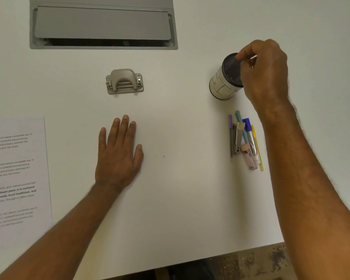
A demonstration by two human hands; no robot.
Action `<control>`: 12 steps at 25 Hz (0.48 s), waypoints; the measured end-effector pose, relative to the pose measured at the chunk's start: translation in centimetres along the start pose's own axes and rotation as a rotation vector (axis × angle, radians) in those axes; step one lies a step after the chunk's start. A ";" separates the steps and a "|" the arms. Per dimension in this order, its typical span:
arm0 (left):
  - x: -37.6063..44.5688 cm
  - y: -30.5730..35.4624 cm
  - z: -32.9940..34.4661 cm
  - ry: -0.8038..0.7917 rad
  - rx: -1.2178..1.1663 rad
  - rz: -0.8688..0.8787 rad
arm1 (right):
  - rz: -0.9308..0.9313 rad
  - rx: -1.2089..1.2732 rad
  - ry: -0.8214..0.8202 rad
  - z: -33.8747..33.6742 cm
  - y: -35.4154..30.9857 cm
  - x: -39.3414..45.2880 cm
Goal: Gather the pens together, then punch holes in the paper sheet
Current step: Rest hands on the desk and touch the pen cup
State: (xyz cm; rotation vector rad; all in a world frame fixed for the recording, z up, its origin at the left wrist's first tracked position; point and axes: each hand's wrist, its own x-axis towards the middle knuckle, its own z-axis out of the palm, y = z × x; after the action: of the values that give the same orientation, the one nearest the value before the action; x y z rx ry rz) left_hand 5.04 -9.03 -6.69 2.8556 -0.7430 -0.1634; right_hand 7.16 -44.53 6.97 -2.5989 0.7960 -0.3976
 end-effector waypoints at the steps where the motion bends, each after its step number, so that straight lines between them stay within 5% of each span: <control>1: 0.0 0.0 0.0 0.000 0.005 0.000 | -0.007 0.035 0.027 -0.2 -0.6 -0.8; 5: 0.0 -0.1 0.0 0.000 0.016 0.003 | -0.011 0.298 0.119 0.7 -3.4 -7.4; 9: -0.1 -0.3 0.1 -0.005 0.004 0.005 | 0.020 0.346 -0.140 5.8 -4.2 -18.6; 12: -0.1 -0.3 0.2 -0.012 0.018 0.007 | -0.019 0.048 -0.342 9.0 -3.8 -25.7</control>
State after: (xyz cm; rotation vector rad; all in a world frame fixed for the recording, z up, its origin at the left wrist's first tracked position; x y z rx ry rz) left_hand 5.12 -8.74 -6.92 2.8711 -0.7604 -0.1742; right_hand -8.21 -24.14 -3.22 -2.5325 0.6343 0.0255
